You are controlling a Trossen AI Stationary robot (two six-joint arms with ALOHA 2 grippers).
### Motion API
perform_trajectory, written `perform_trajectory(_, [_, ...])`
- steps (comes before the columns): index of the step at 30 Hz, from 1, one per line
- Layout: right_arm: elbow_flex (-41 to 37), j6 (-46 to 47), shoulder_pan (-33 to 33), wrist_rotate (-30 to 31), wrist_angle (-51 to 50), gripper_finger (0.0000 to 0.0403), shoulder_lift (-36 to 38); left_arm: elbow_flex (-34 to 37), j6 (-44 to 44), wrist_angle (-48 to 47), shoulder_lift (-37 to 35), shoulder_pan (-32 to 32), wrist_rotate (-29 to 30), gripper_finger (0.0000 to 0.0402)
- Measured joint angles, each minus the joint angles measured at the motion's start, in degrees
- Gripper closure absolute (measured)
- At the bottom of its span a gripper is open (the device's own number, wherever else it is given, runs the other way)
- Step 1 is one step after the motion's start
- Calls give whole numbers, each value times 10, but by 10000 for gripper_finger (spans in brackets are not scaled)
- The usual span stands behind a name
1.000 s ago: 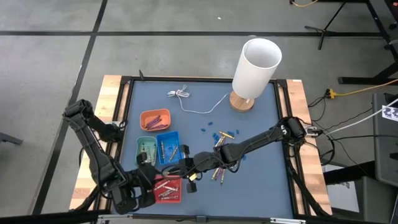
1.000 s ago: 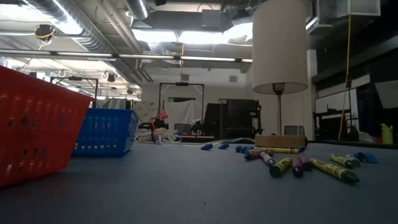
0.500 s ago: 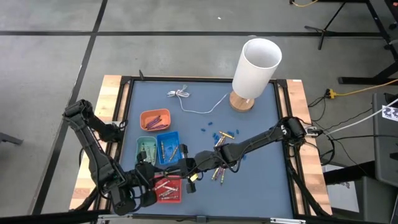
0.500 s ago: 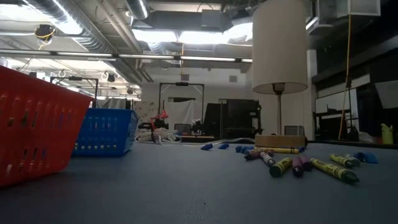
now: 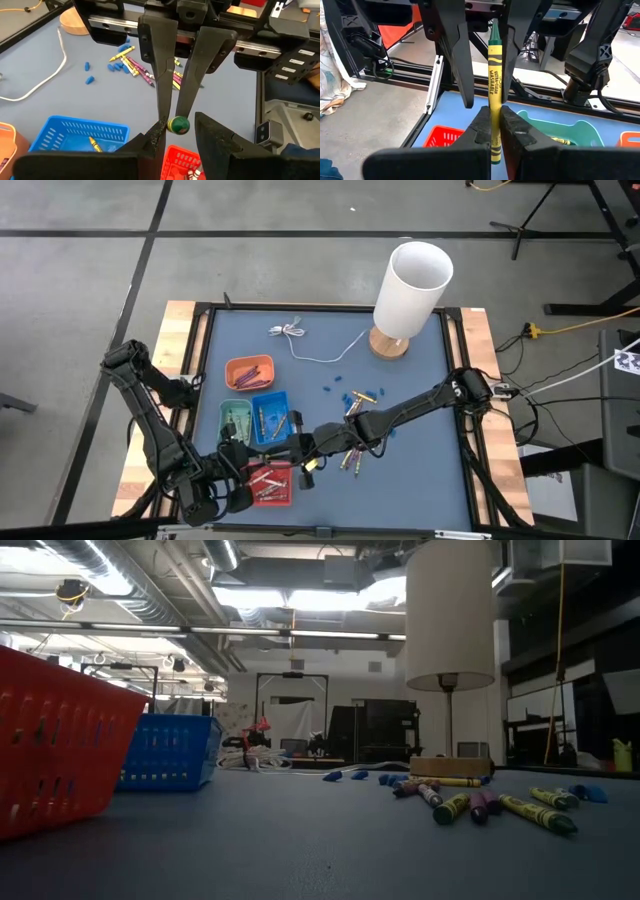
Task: Sort crayons
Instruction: Put the green crayon into the green bin
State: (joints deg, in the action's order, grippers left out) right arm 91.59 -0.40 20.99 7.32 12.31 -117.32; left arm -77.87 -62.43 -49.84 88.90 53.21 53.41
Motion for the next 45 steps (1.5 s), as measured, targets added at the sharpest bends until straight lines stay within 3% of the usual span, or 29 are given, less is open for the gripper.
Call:
perform_trajectory(8, [0, 8, 0, 5, -2, 388, 0, 0, -3, 0, 0, -1, 16, 326])
perform_trajectory(19, [0, 16, 1, 6, -6, 388, 0, 0, -3, -4, 0, -1, 18, 393])
perform_trajectory(29, [0, 16, 0, 6, -6, 388, 0, 0, -3, -6, 0, -1, 17, 391])
perform_trajectory(32, [0, 16, 0, 6, -6, 373, 0, 0, -3, -6, 0, -1, 15, 391])
perform_trajectory(39, [0, 16, -1, 7, -17, 294, 0, 0, -4, -7, -2, -1, 8, 392])
perform_trajectory(45, [0, 16, -1, 7, -115, 268, 5, 0, -17, -35, -32, -6, -33, 392])
